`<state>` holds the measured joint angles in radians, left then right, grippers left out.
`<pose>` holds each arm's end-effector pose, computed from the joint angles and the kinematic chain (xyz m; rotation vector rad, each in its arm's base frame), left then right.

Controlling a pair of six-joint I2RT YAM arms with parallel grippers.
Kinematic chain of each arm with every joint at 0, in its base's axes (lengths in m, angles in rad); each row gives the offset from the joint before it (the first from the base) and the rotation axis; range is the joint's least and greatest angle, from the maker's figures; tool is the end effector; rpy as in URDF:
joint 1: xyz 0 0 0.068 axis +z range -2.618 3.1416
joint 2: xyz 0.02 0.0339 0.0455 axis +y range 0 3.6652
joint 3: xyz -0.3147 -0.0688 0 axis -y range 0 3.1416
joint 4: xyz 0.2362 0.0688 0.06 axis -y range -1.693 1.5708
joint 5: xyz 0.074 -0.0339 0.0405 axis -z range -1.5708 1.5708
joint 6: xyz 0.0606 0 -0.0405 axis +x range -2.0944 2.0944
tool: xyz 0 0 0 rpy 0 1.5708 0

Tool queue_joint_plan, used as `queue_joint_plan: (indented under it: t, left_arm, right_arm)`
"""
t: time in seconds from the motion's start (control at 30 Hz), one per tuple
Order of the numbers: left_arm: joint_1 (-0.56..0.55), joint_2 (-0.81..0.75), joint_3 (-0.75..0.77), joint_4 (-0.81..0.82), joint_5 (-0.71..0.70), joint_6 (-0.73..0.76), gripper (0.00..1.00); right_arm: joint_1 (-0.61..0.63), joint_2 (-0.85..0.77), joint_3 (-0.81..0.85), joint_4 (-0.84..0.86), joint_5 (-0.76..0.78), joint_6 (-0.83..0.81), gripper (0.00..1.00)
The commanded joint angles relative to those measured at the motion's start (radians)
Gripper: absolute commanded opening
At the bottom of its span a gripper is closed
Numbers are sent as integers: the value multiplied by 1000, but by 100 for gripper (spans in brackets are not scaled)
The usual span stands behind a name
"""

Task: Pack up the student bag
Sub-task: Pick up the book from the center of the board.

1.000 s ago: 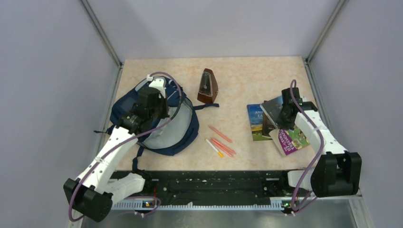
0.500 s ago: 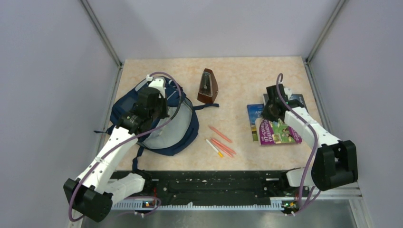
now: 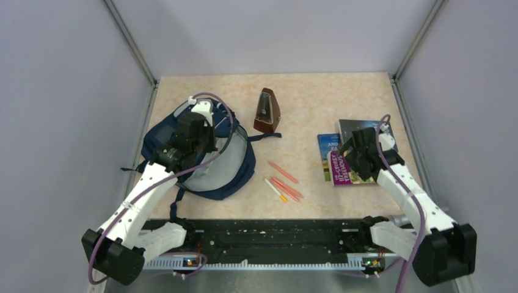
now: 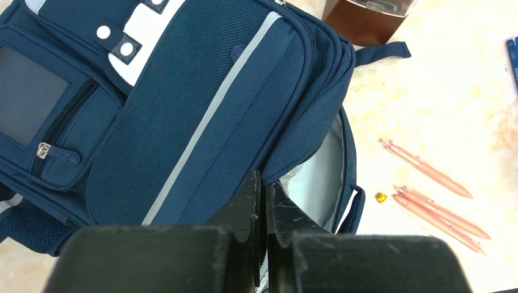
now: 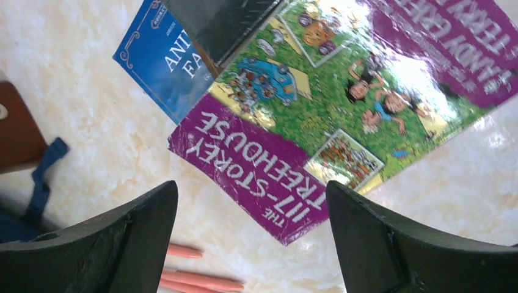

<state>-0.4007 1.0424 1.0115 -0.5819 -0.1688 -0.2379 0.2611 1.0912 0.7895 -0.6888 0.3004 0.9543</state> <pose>0.1961 -0.0720 0.3610 0.0817 2.1777 -0.1800 0.1886 0.0318 0.2695 0.9545 2.3105 0.1155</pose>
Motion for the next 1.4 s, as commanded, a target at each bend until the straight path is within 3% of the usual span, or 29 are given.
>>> queue_joint_plan:
  t: [0.0, 0.2, 0.43, 0.9, 1.37]
  left_arm:
    - [10, -29, 4, 66, -19, -9, 0]
    - [10, -30, 4, 68, -13, -11, 0]
    - [11, -32, 2, 68, -18, -12, 0]
    - [10, -30, 1, 69, -8, -14, 0]
    - [11, -27, 2, 67, -18, -14, 0]
  right_arm:
    - [9, -156, -72, -91, 54, 238, 89]
    - [3, -260, -124, -181, 107, 376, 89]
    - [0, -268, -203, -160, 114, 437, 89]
    - [1, -311, -389, 104, 119, 469, 89]
    - [1, -279, -500, 322, 168, 425, 82]
